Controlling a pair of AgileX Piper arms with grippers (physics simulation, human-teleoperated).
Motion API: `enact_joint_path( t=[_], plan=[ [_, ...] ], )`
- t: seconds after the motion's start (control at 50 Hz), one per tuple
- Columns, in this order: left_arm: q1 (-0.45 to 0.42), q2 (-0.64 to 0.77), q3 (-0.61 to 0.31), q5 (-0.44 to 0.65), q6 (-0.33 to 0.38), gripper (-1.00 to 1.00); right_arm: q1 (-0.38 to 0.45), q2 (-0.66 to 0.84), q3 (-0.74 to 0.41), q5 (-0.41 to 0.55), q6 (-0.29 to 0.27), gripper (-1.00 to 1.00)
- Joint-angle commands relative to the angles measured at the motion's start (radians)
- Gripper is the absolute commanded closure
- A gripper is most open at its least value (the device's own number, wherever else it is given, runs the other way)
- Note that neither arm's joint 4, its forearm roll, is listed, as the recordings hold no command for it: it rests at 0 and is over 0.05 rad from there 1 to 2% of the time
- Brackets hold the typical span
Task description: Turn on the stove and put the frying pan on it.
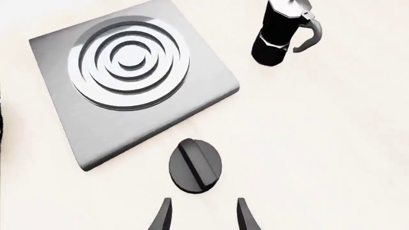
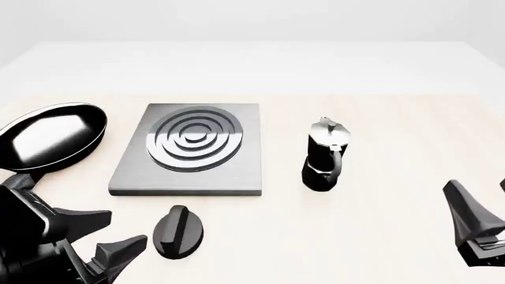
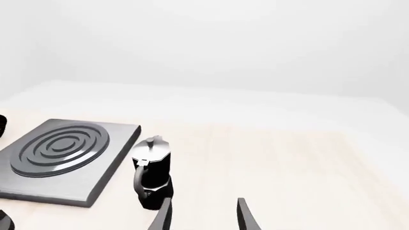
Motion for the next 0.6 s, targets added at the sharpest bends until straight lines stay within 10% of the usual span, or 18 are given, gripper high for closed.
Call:
enact_joint_path(
  t=[0.02, 0.6],
  plan=[
    [-0.071, 0.083, 0.012, -0.035, -0.034, -1.0, 0.009, -0.021, 0.0, 0.028, 0.005, -1.0],
    [-0.064, 0.405, 0.101, -0.43, -0.048, -1.0, 0.019, -0.002, 0.0, 0.018, 0.001, -1.0]
  ],
)
